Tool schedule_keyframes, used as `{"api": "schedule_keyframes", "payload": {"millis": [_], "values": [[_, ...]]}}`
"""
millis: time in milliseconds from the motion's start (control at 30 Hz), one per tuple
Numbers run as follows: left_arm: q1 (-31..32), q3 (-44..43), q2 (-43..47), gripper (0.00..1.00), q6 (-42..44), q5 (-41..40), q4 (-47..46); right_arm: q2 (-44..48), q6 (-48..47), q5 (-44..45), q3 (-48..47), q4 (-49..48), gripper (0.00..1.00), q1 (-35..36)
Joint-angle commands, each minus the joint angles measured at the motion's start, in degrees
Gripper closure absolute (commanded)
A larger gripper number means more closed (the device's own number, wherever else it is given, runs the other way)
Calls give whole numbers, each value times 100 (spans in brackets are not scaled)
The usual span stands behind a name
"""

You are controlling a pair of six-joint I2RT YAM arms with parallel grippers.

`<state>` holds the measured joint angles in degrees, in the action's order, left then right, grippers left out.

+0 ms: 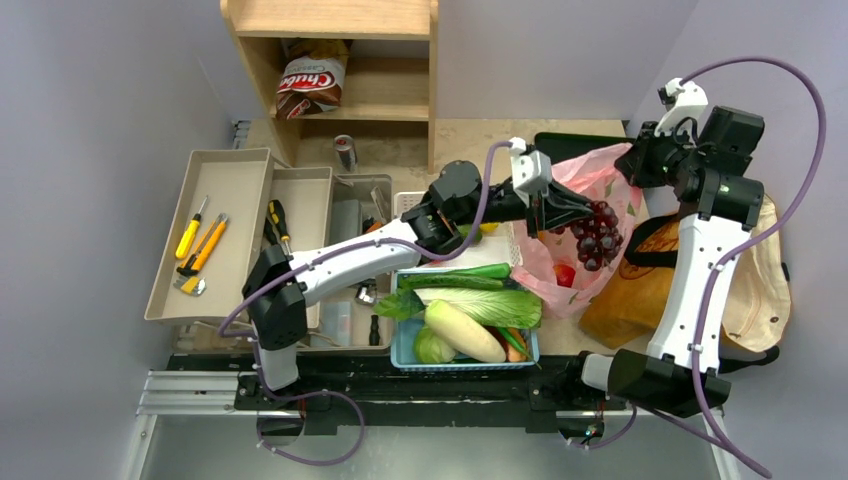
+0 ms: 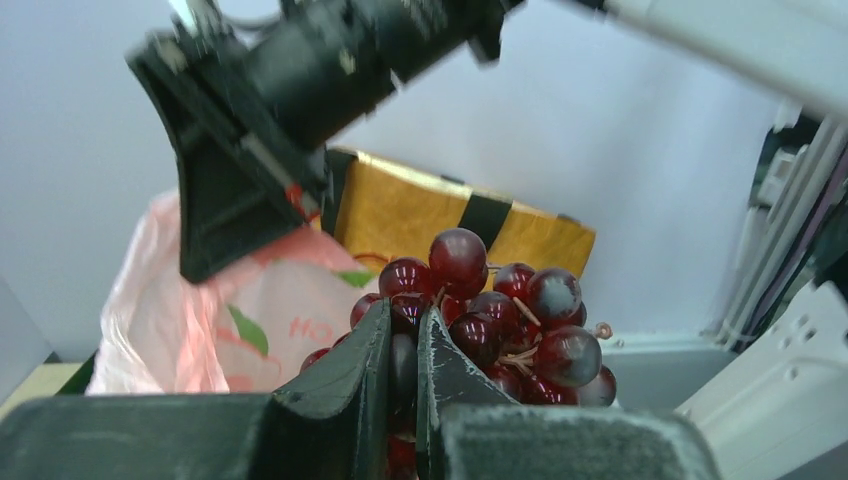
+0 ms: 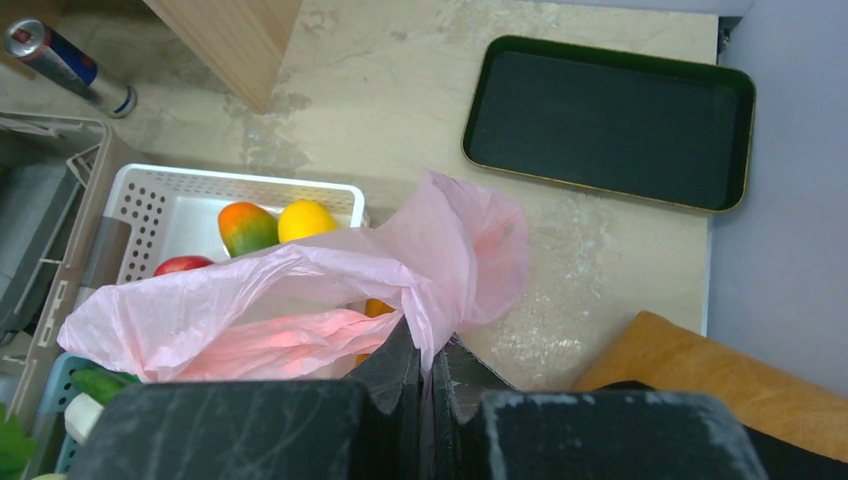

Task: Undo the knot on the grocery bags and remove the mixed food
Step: Pick up the fake fruit from the takeout bag, then place the fake fruit in the bin.

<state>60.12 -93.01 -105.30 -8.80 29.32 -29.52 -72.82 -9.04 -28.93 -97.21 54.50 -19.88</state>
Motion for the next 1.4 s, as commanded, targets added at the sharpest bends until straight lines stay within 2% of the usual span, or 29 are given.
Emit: {"api": "schedule_keyframes", "payload": {"millis": [0,133,233,400,533,733,833,933,967,1000,1067,1100,1133,1200,1267,1300,1367], "values": [[-104,-781,509,100,-865,-88,-436,109,-125,299,79,-243,100,-13],[-381,-969,916,100,-837,-460,-67,165,-213,370,134,-237,100,-12],[-688,-660,1361,100,-473,-913,561,212,-168,361,162,-291,100,-7],[-1464,476,2054,100,-311,-1784,1656,271,-69,367,139,-385,100,-8],[-1816,1597,2376,100,272,-1892,1822,328,-25,128,96,-409,100,-7],[-1977,2949,2188,100,1466,-1688,1526,329,-54,-289,16,-275,100,-7],[-1985,3161,1810,100,1888,-1764,1460,383,-170,-437,15,-170,100,-8],[-1985,3038,1385,100,2151,-2189,1569,444,-379,-765,-1,21,100,-10],[-1986,2915,1279,97,2203,-2333,1733,470,-473,-909,8,108,100,-8],[-1984,2757,1230,85,2208,-2413,1872,509,-587,-1033,13,195,100,-7],[-1979,2780,1493,52,2188,-1948,1898,610,-707,-1152,59,307,100,-14],[-1976,2916,1736,25,2232,-1448,1736,657,-714,-1170,102,302,100,-15],[-1960,3089,1961,15,2305,-901,1526,699,-732,-1182,151,310,100,-10],[-1774,3257,2385,11,2533,-207,1319,764,-761,-1202,248,324,100,-7],[-1558,3134,2681,14,2665,356,1388,805,-745,-1263,266,340,100,-8],[-1441,2958,2750,18,2672,623,1458,821,-700,-1298,276,330,100,-7],[-1194,2459,2726,37,2681,1085,1673,861,-566,-1328,316,255,100,-8]]}}
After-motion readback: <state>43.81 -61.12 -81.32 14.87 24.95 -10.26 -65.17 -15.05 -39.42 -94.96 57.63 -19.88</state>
